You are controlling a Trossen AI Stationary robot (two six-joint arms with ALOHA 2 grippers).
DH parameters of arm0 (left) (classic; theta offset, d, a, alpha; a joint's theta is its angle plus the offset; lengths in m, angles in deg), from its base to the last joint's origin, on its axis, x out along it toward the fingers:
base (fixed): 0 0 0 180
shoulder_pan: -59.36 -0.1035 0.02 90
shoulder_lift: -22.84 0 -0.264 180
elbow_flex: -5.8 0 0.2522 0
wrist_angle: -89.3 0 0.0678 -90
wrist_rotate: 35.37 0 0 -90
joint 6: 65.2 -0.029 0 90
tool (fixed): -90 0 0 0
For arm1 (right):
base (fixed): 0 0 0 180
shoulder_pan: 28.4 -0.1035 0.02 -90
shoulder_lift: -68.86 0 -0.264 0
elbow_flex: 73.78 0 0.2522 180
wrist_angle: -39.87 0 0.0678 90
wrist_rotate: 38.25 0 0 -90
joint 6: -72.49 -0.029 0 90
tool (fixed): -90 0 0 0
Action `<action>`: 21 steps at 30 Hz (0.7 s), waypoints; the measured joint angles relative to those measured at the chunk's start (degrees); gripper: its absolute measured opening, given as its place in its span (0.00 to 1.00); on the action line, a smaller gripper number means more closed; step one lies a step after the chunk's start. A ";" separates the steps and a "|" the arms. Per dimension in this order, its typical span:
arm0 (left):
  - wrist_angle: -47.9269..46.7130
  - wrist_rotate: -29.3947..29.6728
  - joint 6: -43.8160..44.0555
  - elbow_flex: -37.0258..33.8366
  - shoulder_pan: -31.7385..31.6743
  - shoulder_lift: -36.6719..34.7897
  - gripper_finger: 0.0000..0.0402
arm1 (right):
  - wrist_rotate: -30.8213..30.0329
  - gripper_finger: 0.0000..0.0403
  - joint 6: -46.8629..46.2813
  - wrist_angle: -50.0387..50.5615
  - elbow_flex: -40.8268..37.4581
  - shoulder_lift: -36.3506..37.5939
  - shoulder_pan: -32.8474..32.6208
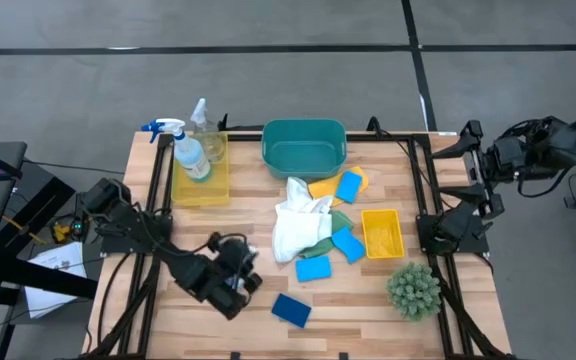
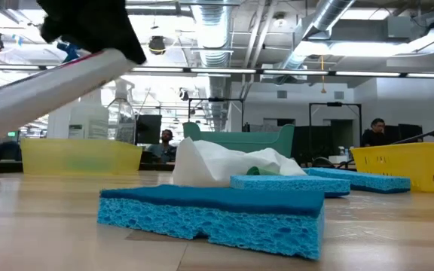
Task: Pick & Place Kitchen Items
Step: Put the white plastic restorer bottle into the left yellow bin
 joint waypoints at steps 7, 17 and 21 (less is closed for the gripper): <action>-13.17 15.67 17.34 -0.02 -0.94 0.22 0.27 | 0.12 0.77 -0.02 0.04 0.03 0.17 0.00; -31.40 21.76 28.64 -0.02 -13.45 -0.52 0.27 | 0.12 0.77 -0.44 0.08 0.03 0.19 0.00; -32.36 24.48 27.98 -0.02 -19.07 -3.00 0.27 | 0.10 0.77 -0.47 0.12 0.03 0.19 0.00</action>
